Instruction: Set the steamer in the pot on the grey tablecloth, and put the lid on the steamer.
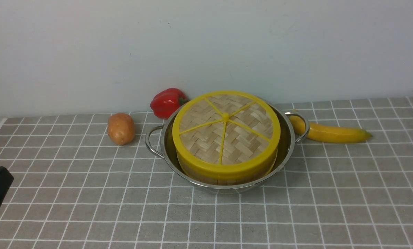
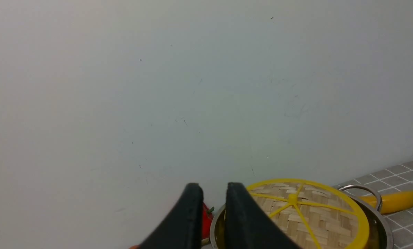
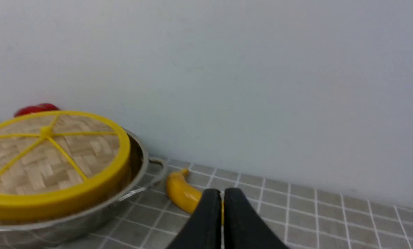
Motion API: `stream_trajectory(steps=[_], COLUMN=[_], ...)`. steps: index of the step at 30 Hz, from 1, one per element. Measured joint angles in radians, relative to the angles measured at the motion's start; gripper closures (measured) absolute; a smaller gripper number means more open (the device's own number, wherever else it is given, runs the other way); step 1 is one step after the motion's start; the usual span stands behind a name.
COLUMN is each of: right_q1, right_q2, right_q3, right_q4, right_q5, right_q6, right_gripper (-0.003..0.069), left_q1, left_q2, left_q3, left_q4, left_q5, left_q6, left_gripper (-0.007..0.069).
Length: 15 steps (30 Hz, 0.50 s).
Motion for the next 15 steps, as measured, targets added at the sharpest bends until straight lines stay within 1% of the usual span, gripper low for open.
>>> stream_trajectory(steps=[1,4,6,9,15], right_q1=[-0.005,-0.078,-0.095,-0.102,-0.102], right_q2=[-0.006,-0.107,-0.163,-0.25,-0.326], right_q3=[0.0,0.128,0.184,0.248,0.263], right_q4=[0.0,0.0,0.0,0.0,0.0], right_q5=[0.0,-0.004,-0.013,-0.024,-0.023], right_q6=[0.001,0.005,0.008,0.023,0.045], right_gripper=[0.0614,0.0593,0.0584,0.0568,0.0549], left_q1=[0.0,0.0,0.0,0.0,0.0], left_q2=[0.0,0.0,0.0,0.0,0.0], left_q3=[0.0,0.0,0.0,0.0,0.0], left_q4=[0.0,0.0,0.0,0.0,0.0], left_q5=[0.0,0.0,0.0,0.0,0.0], left_q6=[0.0,0.0,0.0,0.0,0.0], left_gripper=[0.052,0.0517,0.0508,0.0507,0.0496])
